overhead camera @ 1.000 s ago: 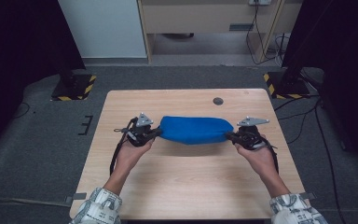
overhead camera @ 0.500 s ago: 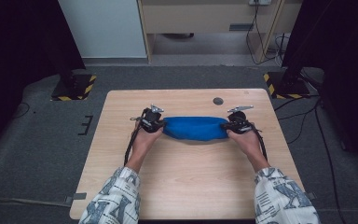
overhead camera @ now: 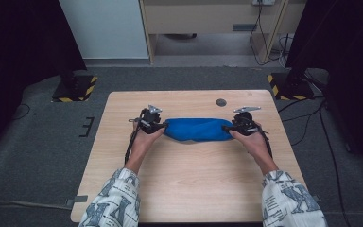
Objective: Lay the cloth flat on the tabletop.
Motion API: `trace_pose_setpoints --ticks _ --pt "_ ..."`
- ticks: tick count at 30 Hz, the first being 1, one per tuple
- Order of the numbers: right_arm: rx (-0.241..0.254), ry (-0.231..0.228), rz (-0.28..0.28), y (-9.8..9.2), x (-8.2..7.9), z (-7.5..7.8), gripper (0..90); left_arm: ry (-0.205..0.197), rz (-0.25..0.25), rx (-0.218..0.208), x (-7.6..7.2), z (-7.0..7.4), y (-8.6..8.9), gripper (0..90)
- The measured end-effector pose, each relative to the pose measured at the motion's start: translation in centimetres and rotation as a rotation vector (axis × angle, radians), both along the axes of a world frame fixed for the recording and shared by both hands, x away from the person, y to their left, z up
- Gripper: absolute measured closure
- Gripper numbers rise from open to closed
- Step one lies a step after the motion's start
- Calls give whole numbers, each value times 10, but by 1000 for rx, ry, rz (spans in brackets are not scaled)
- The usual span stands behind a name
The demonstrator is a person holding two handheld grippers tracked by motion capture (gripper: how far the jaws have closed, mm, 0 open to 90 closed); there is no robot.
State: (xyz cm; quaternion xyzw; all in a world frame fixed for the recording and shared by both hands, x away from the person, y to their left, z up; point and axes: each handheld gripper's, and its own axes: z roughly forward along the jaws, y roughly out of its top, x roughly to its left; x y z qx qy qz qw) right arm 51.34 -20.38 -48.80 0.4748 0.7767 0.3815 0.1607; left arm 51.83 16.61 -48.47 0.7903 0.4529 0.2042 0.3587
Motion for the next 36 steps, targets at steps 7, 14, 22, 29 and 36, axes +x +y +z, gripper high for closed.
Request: trace_pose_setpoints --ticks 7,14,22,29,36 --pt "-13 -22 24 -6 -18 -2 631 -9 -4 -2 -6 10 5 537" --pt "-23 -11 42 8 -18 -16 606 -35 1 -10 -13 15 13 546" --pt "-58 -4 40 23 -8 -28 451 -53 -3 -11 -25 10 28 545" --pt "-124 -11 46 35 -6 -36 644 -60 3 -12 -30 7 38 547" --pt "-135 -18 76 33 -10 -31 893 -59 7 -20 -31 5 40 546"
